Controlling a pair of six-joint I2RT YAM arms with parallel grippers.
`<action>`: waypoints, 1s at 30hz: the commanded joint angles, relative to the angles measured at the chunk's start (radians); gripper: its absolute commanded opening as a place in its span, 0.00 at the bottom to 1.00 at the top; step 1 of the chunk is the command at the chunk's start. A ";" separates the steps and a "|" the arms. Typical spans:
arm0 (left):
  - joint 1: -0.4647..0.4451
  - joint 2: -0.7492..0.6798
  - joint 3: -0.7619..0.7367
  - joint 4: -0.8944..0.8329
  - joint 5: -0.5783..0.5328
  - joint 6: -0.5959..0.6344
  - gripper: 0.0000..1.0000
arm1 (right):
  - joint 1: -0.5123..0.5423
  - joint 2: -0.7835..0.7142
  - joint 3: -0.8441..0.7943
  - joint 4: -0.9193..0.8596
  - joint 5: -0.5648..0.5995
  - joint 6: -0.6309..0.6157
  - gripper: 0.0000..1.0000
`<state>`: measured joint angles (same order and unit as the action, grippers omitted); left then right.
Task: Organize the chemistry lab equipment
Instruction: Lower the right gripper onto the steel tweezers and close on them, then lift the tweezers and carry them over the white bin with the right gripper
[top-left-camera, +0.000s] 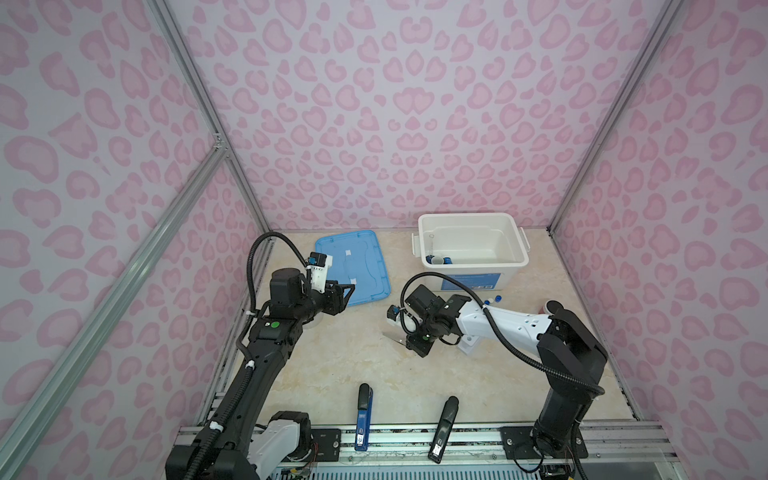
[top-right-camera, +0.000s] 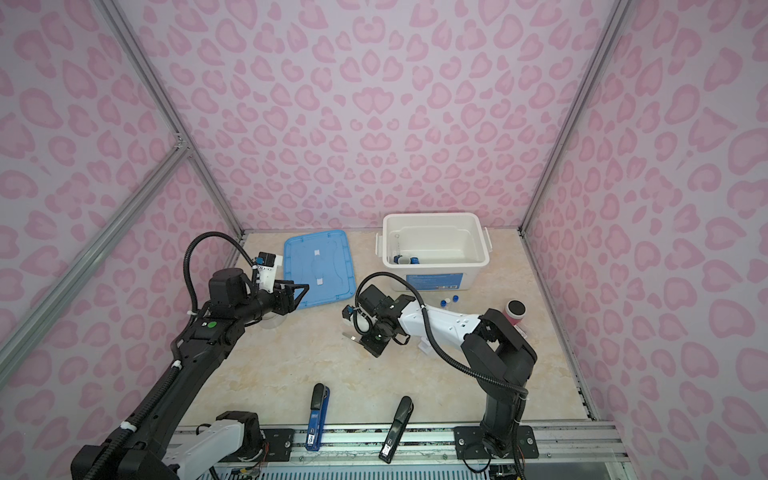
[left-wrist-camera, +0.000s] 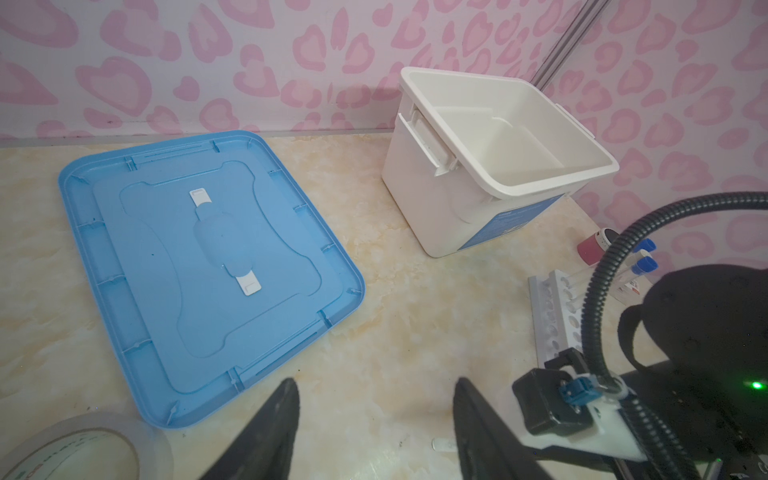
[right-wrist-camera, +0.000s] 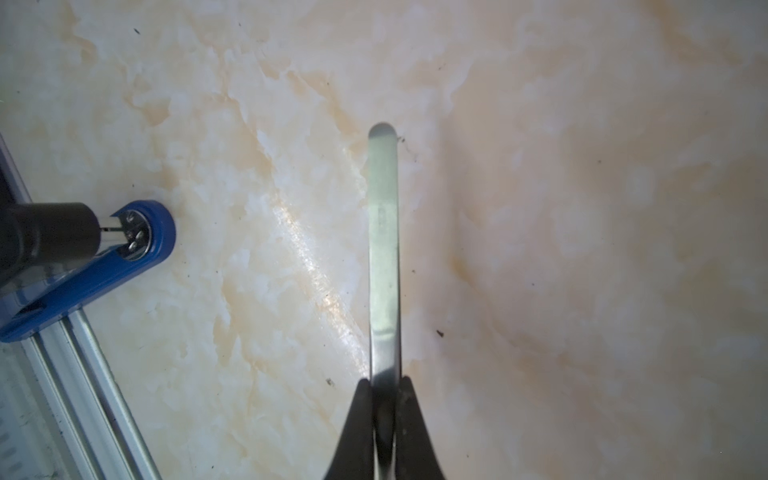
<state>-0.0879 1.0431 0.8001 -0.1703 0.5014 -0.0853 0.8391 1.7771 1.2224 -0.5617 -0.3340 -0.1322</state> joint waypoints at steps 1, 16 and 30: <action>-0.001 0.003 0.011 0.020 0.014 0.007 0.61 | -0.015 -0.021 0.019 -0.028 0.014 -0.005 0.05; -0.001 0.004 0.033 0.025 0.022 0.007 0.61 | -0.098 -0.135 0.140 -0.125 0.050 -0.009 0.05; -0.001 0.012 0.043 0.032 0.022 0.015 0.61 | -0.206 -0.220 0.238 -0.156 0.083 0.002 0.05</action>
<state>-0.0879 1.0508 0.8326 -0.1623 0.5106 -0.0814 0.6468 1.5650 1.4460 -0.7090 -0.2760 -0.1345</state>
